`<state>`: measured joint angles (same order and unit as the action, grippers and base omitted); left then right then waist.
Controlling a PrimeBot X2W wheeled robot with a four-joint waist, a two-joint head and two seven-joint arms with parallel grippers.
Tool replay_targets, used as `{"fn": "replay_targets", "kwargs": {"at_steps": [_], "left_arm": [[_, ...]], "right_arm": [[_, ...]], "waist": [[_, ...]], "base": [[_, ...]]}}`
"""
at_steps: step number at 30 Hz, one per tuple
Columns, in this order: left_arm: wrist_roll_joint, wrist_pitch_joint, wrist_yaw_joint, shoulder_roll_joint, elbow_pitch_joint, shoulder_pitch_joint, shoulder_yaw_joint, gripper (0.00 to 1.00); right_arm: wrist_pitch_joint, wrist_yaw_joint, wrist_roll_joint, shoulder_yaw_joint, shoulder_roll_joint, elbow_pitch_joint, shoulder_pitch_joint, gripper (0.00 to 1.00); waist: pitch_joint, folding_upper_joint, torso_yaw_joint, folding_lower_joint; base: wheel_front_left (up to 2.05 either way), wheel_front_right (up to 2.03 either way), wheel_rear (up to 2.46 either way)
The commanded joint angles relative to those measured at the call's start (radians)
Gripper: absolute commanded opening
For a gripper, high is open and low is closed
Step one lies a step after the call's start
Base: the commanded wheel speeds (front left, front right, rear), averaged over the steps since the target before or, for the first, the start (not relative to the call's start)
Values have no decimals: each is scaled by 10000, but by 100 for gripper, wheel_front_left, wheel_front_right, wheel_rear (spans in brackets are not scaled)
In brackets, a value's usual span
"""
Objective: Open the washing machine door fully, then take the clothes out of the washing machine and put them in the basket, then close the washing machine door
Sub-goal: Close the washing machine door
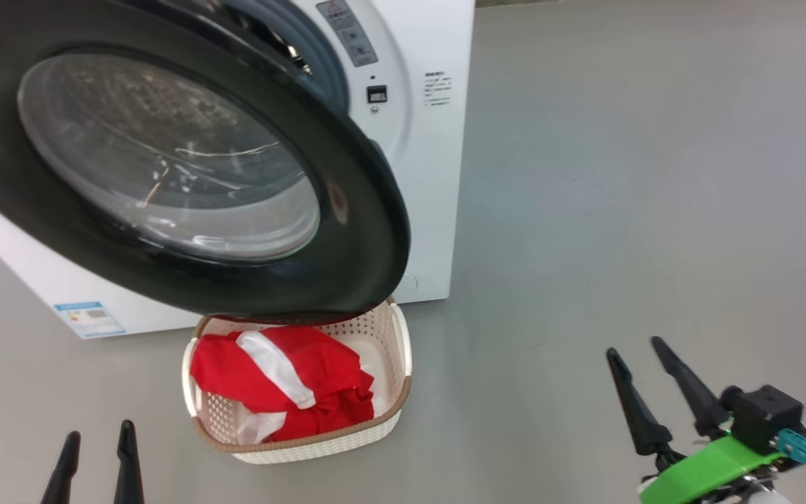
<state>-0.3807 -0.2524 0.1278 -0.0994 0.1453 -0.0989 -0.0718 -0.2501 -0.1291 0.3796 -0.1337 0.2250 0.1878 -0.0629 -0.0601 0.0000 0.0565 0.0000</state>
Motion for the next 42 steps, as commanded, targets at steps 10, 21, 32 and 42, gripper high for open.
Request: {"fn": "replay_targets", "kwargs": {"at_steps": [10, 21, 32, 42], "left_arm": [[165, -93, 29, 9, -291, 285, 171, 100], [47, -93, 29, 127, -299, 911, 680, 100], [-127, -93, 29, 204, -253, 1586, 1119, 100], [-272, -93, 29, 232, -287, 1951, 1195, 100]], "right_arm": [[-117, -16, 287, -1564, 62, 17, -1776, 0], [-117, -16, 492, -2218, 55, 643, -3467, 0], [-117, -16, 706, -2465, -178, 1649, -4916, 0], [-117, -16, 822, -1870, -239, 2062, -5643, 0]], "waist": [[-313, 0, -1084, 0], [-853, 0, -2404, 0], [-1587, 0, -3100, 0], [-2034, 0, -3262, 0]], "base": [[0, 0, 0], [0, 0, 0], [0, 0, 0], [0, 0, 0]]}}
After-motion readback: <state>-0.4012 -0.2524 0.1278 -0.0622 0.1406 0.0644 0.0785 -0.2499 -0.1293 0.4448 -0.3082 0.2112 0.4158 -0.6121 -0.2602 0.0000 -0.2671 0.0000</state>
